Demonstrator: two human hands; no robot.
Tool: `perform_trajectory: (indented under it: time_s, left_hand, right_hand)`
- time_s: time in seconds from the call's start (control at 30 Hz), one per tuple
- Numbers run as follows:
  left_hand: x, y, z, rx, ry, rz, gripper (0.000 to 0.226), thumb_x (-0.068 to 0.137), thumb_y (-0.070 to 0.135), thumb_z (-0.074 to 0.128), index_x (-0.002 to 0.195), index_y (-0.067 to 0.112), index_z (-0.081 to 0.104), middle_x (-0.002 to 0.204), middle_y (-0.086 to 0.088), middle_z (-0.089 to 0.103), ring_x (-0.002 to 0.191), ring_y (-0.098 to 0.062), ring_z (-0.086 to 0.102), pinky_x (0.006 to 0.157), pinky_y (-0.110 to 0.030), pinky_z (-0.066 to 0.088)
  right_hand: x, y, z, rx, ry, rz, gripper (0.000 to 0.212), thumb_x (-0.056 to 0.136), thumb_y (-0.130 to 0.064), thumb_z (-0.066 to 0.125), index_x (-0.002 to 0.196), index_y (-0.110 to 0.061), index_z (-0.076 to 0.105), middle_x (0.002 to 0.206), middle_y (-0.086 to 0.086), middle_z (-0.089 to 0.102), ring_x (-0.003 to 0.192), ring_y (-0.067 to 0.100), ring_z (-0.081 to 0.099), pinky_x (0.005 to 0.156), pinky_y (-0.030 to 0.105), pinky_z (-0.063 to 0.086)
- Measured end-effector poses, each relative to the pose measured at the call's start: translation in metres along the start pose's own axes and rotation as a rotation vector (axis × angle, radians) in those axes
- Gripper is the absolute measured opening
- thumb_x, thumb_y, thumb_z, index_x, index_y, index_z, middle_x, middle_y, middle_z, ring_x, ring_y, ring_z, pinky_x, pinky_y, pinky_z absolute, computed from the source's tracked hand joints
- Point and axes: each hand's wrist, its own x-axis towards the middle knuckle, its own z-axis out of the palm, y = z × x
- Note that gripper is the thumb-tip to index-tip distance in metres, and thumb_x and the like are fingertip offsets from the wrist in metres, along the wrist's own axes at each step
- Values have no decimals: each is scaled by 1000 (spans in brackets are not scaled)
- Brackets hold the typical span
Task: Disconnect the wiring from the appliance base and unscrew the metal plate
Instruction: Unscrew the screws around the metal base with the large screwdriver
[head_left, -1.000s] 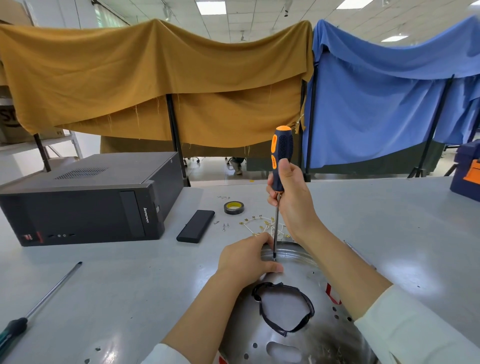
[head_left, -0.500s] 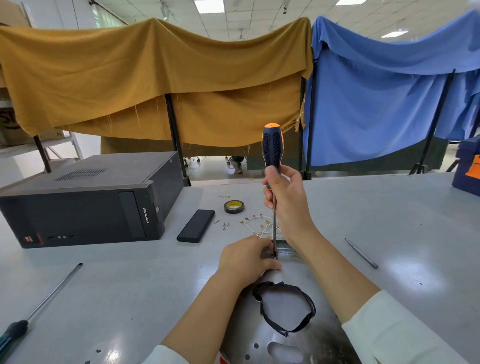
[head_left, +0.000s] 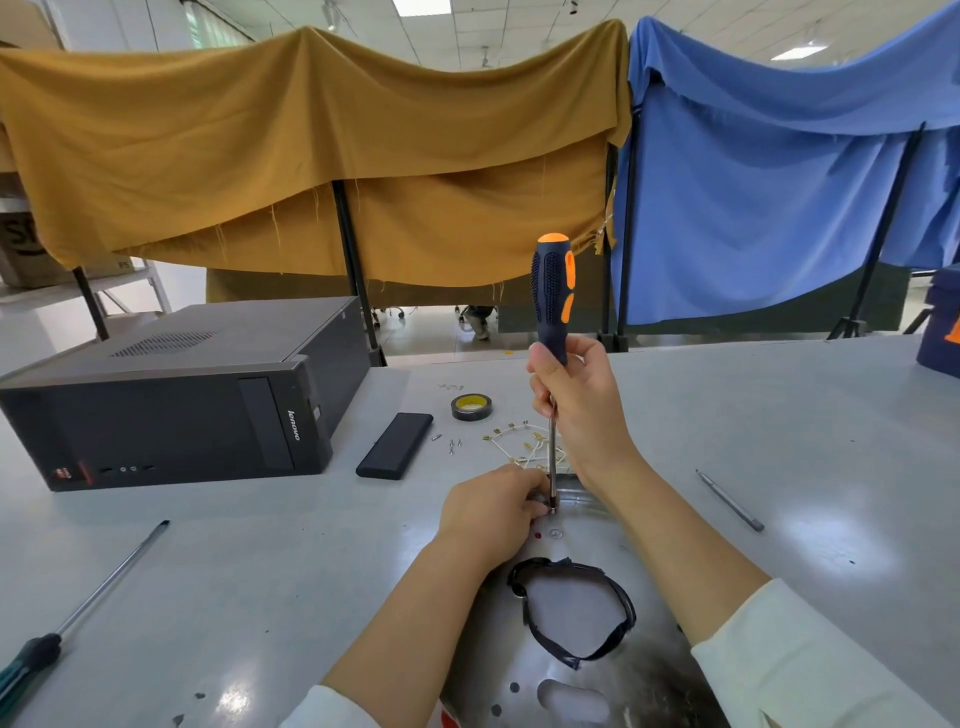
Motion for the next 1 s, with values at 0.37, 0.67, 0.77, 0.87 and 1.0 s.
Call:
perform_trajectory:
  time_s: [0.37,0.67,0.77,0.87,1.0]
  left_hand:
    - [-1,0,0,-5,6,-1,11,93,34,50,102,36,56,109,13,58,101,-12,53,69,-24,30]
    - [-1,4,-1,-6,0,5,12,87,45,54,92,35,56,100,11,57,92,-12,55,67,-27,36]
    - [-2,5,-1,13,7,18,11,88,45,53,89,34,55,99,10,57,91,-14,55,65,-28,34]
    - [-2,5,-1,13,11,27,10,89,44,52,87,34,53,98,10,56,90,-14,55,64,-27,33]
    - [-2,5,-1,42,22,28,13,92,42,49,84,32,47,98,9,56,90,-16,55,65,-29,34]
  right_hand:
    - [-1,0,-1,-11,-29,-8,13,94,-18,56,103,-14,47,71,-3,51,53,7,39,49,20,35]
    - [1,2,0,-8,-14,-64,25,102,-28,35,105,-14,55,71,-4,54,54,7,38,49,19,32]
    - [0,1,-1,28,-37,-58,24,102,-27,36,104,-13,54,71,-4,52,53,7,37,48,19,30]
    - [0,-2,-4,78,-44,-41,19,102,-24,37,101,-12,52,70,-4,50,52,6,35,47,19,30]
    - [-3,-8,-3,-22,-24,-43,15,102,-22,39,100,-13,51,69,-5,51,53,8,40,50,20,36]
